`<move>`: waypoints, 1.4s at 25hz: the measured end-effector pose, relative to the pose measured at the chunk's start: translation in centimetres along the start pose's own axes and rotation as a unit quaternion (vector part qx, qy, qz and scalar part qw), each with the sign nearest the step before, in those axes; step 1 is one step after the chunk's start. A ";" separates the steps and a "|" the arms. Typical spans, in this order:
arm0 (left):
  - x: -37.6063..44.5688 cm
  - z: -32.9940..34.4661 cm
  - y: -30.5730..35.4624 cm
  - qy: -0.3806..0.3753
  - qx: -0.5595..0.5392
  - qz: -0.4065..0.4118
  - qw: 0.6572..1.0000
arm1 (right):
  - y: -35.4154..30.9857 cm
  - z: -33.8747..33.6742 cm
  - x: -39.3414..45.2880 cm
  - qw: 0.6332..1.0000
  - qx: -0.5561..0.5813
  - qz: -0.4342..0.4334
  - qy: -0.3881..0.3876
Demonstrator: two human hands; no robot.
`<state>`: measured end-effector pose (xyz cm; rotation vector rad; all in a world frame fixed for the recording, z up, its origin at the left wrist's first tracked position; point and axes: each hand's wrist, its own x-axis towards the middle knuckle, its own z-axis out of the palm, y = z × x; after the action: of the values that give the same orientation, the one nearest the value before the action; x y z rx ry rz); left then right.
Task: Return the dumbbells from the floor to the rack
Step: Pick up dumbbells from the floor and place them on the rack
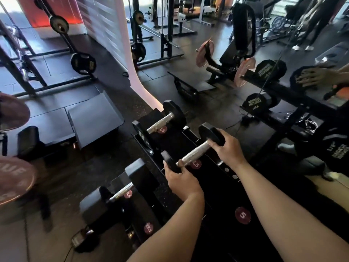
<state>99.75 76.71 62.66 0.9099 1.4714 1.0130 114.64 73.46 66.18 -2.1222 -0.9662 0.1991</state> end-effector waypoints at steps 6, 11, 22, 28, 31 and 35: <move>-0.7 1.3 -1.5 0.008 0.028 0.003 1.000 | 3.8 2.0 0.9 0.999 0.031 0.034 -0.008; -1.4 1.4 -1.3 0.018 0.022 -0.016 0.999 | 4.0 1.5 1.6 0.998 0.034 0.036 -0.039; -1.9 0.5 -0.3 -0.032 0.021 -0.023 0.999 | 3.2 0.5 1.1 0.992 0.050 0.091 -0.073; -2.7 0.3 4.6 -0.141 0.201 0.227 0.942 | -0.4 -4.8 -4.4 0.979 0.158 0.123 0.026; -4.7 0.7 5.8 -0.279 0.258 0.329 0.864 | -0.3 -10.5 -10.8 0.977 0.122 0.147 0.097; -12.1 2.0 5.1 -0.525 0.274 0.408 0.694 | 0.9 -19.6 -23.3 0.954 -0.001 0.212 0.211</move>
<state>103.37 67.39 71.43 2.2300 0.2693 0.3630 107.27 45.24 75.08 -2.2272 -0.2582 -0.0478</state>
